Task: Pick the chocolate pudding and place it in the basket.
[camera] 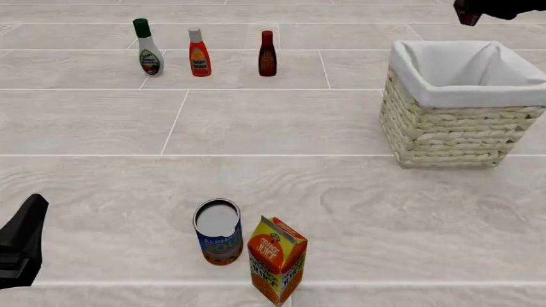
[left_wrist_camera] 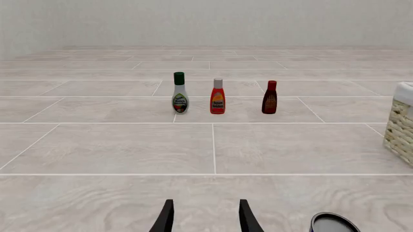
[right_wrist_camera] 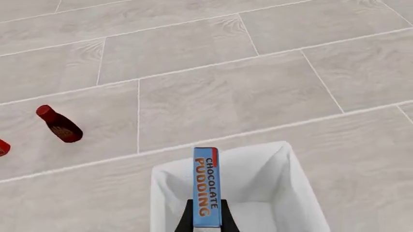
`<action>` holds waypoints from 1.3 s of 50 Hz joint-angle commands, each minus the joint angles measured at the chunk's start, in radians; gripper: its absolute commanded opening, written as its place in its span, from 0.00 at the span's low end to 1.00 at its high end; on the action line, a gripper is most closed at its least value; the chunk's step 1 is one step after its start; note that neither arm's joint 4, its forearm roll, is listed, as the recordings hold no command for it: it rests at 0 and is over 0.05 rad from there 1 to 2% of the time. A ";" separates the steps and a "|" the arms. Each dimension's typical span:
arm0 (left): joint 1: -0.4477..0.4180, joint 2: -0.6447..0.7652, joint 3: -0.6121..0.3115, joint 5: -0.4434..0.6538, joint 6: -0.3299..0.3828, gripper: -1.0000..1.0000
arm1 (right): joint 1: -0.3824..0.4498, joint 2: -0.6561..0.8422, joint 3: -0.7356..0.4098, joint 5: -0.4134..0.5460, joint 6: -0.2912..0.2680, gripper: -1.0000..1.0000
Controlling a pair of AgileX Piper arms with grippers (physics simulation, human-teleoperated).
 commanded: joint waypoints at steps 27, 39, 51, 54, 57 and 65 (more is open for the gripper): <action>0.000 0.000 0.000 0.000 0.000 1.00 | -0.087 0.055 0.036 0.018 0.048 0.00; 0.000 0.000 0.000 0.000 0.000 1.00 | -0.098 0.065 0.064 0.004 0.049 0.00; 0.000 0.000 0.000 0.000 0.000 1.00 | -0.105 0.087 0.093 -0.018 0.059 0.00; 0.000 0.000 0.000 0.000 0.000 1.00 | -0.109 0.089 0.107 -0.025 0.060 0.00; 0.000 0.000 0.000 0.000 0.000 1.00 | -0.111 0.088 0.117 -0.030 0.061 0.00; 0.000 0.000 0.000 0.000 0.000 1.00 | -0.113 0.095 0.132 -0.039 0.063 0.00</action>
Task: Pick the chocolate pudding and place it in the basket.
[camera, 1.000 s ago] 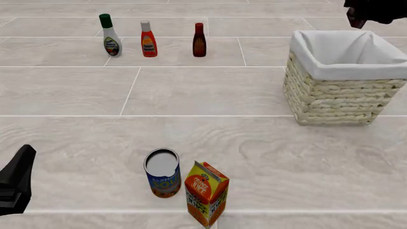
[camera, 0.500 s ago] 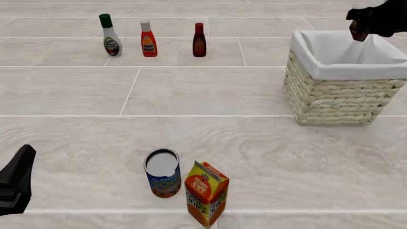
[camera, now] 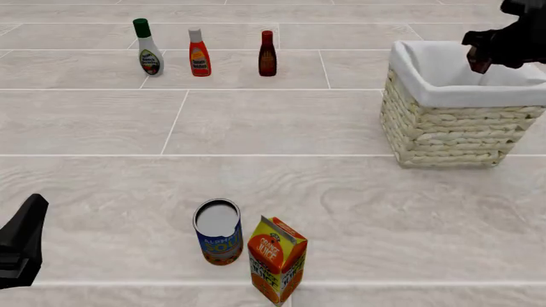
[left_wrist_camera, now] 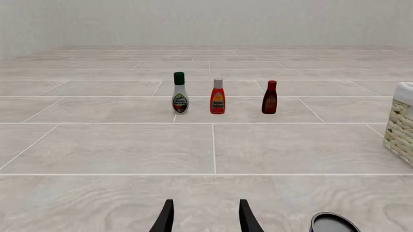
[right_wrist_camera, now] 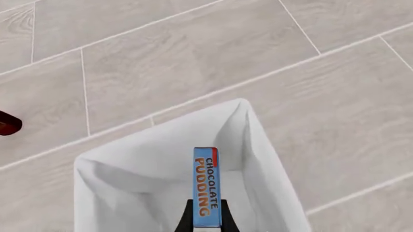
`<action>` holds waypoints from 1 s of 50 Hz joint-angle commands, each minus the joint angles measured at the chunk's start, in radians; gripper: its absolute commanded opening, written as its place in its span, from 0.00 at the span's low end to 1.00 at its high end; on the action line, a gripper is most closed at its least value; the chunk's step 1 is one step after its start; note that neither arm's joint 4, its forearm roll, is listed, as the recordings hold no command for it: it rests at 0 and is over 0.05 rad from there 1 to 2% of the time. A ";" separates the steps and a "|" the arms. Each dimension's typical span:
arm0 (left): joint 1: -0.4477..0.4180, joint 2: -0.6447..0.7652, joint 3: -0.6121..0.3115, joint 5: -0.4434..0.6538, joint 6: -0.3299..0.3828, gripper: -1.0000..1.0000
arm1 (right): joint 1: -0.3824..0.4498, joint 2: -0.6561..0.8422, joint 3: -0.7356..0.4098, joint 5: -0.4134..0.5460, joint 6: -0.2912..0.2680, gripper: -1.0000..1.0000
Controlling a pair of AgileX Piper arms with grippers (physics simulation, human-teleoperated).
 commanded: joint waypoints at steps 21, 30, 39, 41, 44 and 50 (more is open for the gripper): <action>0.000 0.000 0.000 0.000 0.000 1.00 | 0.003 0.021 0.037 -0.021 0.018 0.00; 0.000 0.000 0.000 0.000 0.000 1.00 | 0.006 0.024 0.040 -0.020 0.020 0.00; 0.000 0.000 0.000 0.000 0.000 1.00 | 0.004 0.029 0.042 -0.020 0.022 0.00; 0.000 0.000 0.000 0.000 0.000 1.00 | 0.012 0.032 0.039 -0.016 0.030 0.00; 0.000 0.000 0.000 0.000 0.000 1.00 | 0.017 0.034 0.038 -0.015 0.040 0.00; 0.000 0.000 0.000 0.000 0.000 1.00 | 0.024 0.038 0.029 -0.012 0.059 1.00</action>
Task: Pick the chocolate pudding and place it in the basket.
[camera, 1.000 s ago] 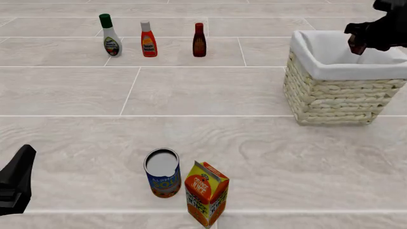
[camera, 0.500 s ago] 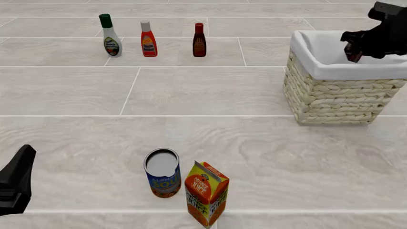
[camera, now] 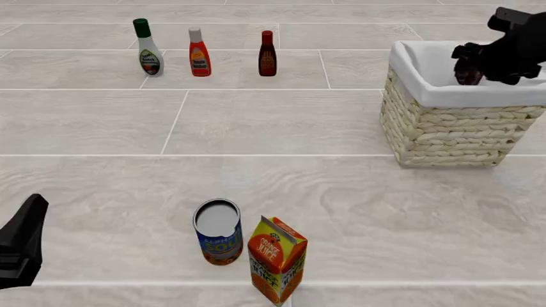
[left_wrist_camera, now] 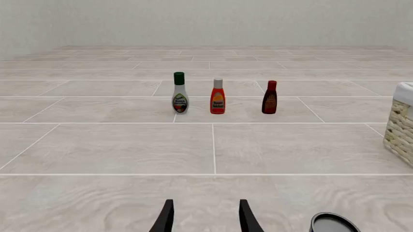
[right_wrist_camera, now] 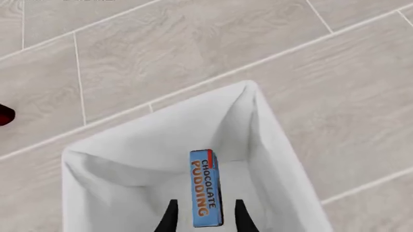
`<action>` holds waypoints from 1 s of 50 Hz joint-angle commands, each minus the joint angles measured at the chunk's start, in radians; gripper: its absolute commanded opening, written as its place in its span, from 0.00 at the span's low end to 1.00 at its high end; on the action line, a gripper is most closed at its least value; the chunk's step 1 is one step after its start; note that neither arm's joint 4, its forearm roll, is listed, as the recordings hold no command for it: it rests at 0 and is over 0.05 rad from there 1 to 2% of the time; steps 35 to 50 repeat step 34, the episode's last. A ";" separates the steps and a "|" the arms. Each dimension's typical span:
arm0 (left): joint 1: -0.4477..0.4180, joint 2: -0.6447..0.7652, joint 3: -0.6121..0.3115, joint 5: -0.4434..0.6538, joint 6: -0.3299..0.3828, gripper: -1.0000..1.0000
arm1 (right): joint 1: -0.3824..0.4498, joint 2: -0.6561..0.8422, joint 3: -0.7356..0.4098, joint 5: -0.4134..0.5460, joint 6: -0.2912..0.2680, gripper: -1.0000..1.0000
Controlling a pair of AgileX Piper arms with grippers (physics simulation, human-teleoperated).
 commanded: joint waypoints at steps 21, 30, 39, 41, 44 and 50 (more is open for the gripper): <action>0.000 0.000 0.000 0.000 0.000 1.00 | 0.025 -0.005 -0.018 0.006 0.040 1.00; 0.000 0.000 0.000 0.000 0.000 1.00 | 0.028 -0.019 -0.044 0.021 0.044 1.00; 0.000 0.000 0.000 0.000 0.000 1.00 | 0.032 -0.027 -0.055 0.029 0.046 1.00; 0.000 0.000 0.000 0.000 0.000 1.00 | 0.032 -0.027 -0.055 0.029 0.046 1.00; 0.000 0.000 0.000 0.000 0.000 1.00 | 0.032 -0.027 -0.055 0.029 0.046 1.00; 0.000 0.000 0.000 0.000 0.000 1.00 | 0.032 -0.027 -0.055 0.029 0.046 1.00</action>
